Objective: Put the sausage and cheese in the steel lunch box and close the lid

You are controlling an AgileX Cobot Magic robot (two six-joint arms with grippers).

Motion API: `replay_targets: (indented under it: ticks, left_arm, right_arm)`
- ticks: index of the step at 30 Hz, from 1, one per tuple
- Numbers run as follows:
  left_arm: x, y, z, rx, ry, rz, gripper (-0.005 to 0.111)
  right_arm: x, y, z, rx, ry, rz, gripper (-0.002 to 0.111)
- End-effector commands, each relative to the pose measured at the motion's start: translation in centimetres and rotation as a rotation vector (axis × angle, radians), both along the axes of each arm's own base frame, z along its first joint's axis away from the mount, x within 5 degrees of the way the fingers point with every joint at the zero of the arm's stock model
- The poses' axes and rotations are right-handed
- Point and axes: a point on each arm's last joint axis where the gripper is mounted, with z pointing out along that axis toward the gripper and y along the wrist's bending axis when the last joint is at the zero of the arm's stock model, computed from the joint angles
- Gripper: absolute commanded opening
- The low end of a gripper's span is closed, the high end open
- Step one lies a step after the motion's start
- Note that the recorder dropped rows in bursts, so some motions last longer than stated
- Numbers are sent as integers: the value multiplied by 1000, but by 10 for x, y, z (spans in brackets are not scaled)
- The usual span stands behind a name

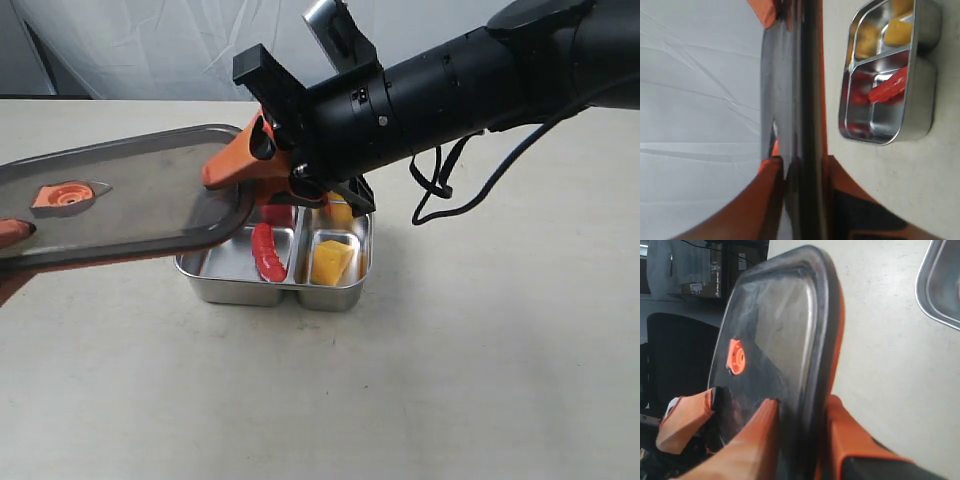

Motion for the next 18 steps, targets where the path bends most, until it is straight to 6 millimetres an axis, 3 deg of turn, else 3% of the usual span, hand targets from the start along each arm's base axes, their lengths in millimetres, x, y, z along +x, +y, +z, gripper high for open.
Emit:
replay_targets:
  ticks: [1, 4, 18]
  left_arm:
    - [-2, -2, 2, -157, 96, 24, 53]
    - [-2, -2, 3, -208, 125, 46, 63]
    - [-2, 2, -8, -84, 145, 56, 58]
  right_arm:
    - [-2, 2, 1, -6, -71, 26, -1]
    - [-1, 2, 1, -7, -80, 9, -1]
    - [11, 2, 0, -17, -146, -103, -1]
